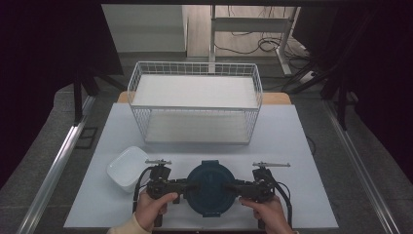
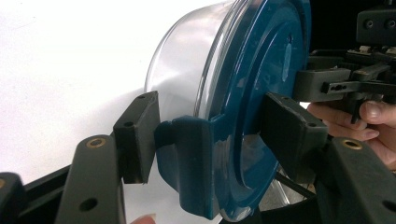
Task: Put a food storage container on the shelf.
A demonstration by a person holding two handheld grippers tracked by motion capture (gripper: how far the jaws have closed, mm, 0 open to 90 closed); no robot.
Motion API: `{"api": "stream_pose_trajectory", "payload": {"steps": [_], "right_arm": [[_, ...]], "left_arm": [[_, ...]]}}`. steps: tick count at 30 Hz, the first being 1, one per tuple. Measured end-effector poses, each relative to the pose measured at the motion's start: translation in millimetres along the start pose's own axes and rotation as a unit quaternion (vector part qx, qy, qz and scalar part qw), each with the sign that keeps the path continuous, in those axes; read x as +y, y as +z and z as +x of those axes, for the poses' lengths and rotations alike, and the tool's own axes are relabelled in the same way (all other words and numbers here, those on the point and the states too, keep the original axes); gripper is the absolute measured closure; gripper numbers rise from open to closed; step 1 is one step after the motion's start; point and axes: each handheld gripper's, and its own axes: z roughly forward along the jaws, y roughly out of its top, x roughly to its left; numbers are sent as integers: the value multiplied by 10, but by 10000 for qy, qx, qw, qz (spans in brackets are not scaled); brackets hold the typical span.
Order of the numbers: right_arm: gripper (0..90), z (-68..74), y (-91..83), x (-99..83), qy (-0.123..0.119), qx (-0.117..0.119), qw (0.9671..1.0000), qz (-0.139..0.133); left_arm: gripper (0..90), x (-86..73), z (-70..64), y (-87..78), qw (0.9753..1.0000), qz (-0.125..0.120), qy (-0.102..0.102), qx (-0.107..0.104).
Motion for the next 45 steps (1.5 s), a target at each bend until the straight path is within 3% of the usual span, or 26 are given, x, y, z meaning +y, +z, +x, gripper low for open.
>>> {"api": "stream_pose_trajectory", "payload": {"steps": [21, 37, 45], "right_arm": [[370, 97, -39, 99, -173, -2, 9998, -51], [370, 254, -127, 432, -450, 44, 9985, -295], [372, 384, -164, 630, -604, 40, 9974, -403]], "left_arm": [[391, 53, -52, -92, 9999, -98, 102, -9], [391, 386, -187, -291, 9990, -279, 354, 62], [395, 554, -221, -423, 9985, -405, 377, 14]]}}
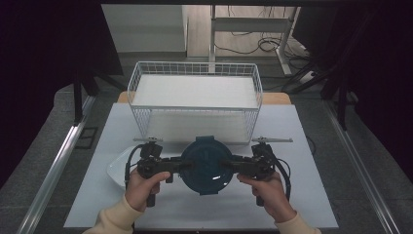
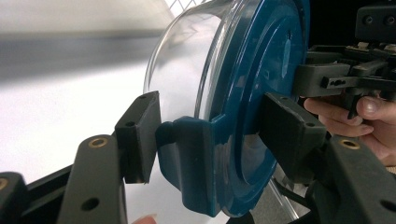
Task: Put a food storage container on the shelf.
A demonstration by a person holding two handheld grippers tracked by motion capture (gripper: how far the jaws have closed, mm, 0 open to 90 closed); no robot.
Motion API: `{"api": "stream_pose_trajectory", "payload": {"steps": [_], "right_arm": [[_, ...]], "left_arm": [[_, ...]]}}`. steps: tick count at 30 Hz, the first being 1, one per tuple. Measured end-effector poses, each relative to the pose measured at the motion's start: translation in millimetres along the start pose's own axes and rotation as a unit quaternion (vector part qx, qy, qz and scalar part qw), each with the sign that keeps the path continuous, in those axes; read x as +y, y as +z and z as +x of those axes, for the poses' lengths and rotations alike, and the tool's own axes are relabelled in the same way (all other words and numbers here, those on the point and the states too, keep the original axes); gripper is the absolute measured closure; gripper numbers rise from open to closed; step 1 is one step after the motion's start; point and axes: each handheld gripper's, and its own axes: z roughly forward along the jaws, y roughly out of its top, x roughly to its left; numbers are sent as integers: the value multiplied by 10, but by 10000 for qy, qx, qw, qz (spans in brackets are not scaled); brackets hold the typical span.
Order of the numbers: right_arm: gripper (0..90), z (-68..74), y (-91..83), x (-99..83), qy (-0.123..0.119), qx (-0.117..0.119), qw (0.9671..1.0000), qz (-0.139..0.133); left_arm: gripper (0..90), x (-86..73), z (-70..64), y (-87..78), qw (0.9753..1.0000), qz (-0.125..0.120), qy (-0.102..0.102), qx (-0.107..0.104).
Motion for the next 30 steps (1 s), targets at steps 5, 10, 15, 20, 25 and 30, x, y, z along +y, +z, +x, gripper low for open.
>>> {"api": "stream_pose_trajectory", "payload": {"steps": [5, 10, 15, 20, 25, 30], "right_arm": [[373, 29, 12, 117, -8, 22, 10000, -11], [373, 56, 21, 213, -46, 36, 10000, -40], [373, 112, 7, 330, -113, 32, 9999, -93], [374, 171, -33, 474, -189, 45, 9997, -175], [378, 251, -84, 632, -274, 83, 9992, -275], [378, 341, -129, 830, -367, 108, 9987, -345]], "left_arm": [[395, 103, -7, -49, 10000, -28, 32, 35], [395, 196, -13, -96, 9999, -71, 68, 48], [396, 306, -43, -162, 9998, -143, 116, 43], [396, 446, -105, -236, 9995, -225, 199, 55], [397, 601, -174, -341, 9990, -322, 311, 63], [397, 762, -240, -434, 9982, -411, 419, 99]]}}
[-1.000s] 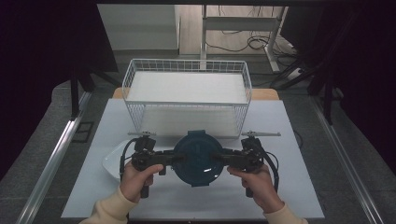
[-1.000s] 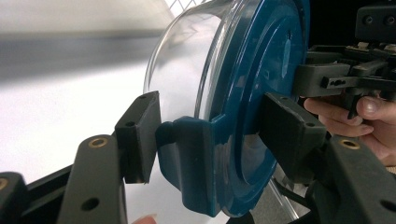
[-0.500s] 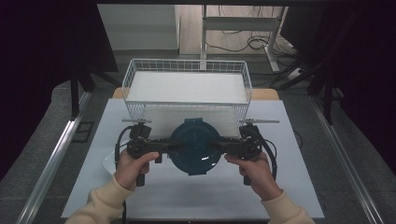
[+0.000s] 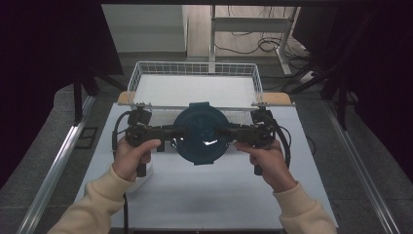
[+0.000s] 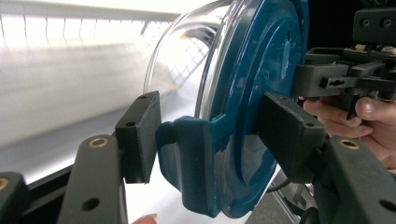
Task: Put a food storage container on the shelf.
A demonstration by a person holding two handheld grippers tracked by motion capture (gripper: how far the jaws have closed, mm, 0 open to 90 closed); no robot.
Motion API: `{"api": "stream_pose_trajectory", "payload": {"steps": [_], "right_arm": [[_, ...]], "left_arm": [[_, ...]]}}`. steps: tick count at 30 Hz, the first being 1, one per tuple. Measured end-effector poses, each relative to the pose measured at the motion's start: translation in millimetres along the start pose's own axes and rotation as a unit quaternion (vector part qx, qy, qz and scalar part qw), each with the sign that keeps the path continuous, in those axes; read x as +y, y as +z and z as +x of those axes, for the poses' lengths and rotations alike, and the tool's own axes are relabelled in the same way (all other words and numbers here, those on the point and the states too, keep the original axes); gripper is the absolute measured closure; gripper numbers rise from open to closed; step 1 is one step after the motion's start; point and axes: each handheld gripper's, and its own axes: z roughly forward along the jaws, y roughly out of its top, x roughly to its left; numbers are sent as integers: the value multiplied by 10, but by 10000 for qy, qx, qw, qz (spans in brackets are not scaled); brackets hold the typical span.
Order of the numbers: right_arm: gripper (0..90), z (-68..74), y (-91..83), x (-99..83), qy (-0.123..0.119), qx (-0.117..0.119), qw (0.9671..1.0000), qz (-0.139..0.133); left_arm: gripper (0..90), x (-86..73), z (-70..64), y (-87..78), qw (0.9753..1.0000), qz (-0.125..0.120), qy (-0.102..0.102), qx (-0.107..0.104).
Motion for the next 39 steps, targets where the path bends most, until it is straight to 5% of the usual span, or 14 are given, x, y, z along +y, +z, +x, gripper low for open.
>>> {"api": "stream_pose_trajectory", "payload": {"steps": [13, 23, 39], "right_arm": [[380, 16, 26, 560, -107, 91, 9998, -161], [384, -103, 148, 976, -72, 107, 9998, -168], [389, -359, 458, 1249, 92, 19, 10000, -34]], "left_arm": [[399, 619, -6, -100, 9999, -96, 104, 82], [400, 1054, 168, -48, 10000, -31, 50, 55], [401, 1299, 628, 158, 9996, 10, -258, -149]]}}
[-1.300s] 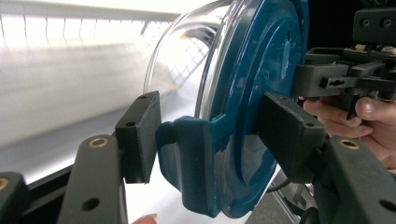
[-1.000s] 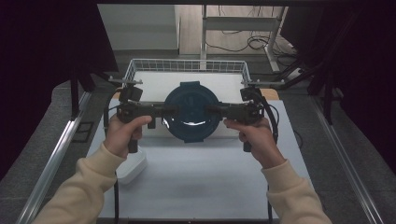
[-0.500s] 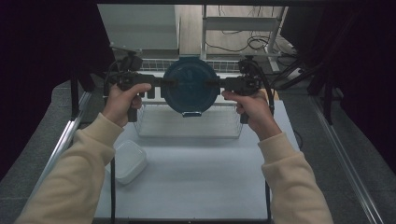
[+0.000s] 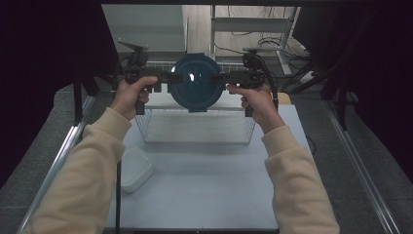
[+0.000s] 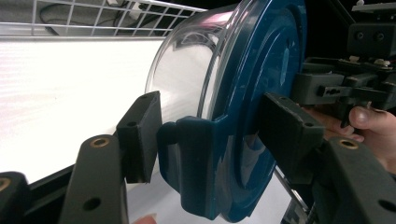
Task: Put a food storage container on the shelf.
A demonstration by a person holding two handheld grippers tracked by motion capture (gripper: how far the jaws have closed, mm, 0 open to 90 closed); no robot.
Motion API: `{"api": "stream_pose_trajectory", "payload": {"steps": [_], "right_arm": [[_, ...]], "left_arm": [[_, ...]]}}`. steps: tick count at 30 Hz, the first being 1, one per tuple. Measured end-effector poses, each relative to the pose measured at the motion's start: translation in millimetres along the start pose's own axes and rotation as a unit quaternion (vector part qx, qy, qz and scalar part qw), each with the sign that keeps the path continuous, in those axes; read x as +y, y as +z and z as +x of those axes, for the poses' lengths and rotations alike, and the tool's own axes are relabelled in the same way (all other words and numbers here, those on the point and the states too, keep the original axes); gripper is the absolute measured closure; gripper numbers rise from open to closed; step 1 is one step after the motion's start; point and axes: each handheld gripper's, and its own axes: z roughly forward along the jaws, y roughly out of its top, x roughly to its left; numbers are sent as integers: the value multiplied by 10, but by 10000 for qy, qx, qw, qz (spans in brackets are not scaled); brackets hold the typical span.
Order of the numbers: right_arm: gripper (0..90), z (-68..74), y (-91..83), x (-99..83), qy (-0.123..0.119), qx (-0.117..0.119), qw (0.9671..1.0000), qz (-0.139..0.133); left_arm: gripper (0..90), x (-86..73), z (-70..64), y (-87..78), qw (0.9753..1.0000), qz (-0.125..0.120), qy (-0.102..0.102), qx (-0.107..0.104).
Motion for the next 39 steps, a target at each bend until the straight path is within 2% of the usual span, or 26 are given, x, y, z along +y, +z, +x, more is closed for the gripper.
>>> {"api": "stream_pose_trajectory", "payload": {"steps": [4, 7, 12, 16, 21, 26, 30, 32, 39], "right_arm": [[388, -101, 72, 15, 168, -87, 9998, 50], [388, -166, 106, 20, 237, -111, 9996, 124], [387, -232, 145, 43, 355, -122, 9993, 29], [381, -312, 191, 66, 568, -91, 9983, 10], [367, -444, 271, 80, 978, -39, 9952, -21], [362, -557, 332, 80, 1384, 4, 9904, -44], [357, -608, 355, 65, 1524, 7, 9883, -75], [354, -630, 363, 50, 1657, 23, 9861, -88], [329, -601, 349, 19, 1574, -50, 9874, -167]], "left_arm": [[397, 31, 121, 113, 9998, 54, -188, -51], [397, 41, 176, 157, 9997, 126, -203, -50], [399, 78, 248, 205, 9993, 32, -358, -97], [399, 103, 328, 265, 9983, -33, -572, -126], [386, 121, 419, 359, 9956, -54, -926, -119], [378, 129, 491, 435, 9936, -113, -1116, -130], [374, 129, 520, 471, 9929, -134, -1179, -120], [371, 126, 531, 489, 9929, -173, -1166, -142], [362, 114, 523, 518, 9933, -281, -1113, -124]]}}
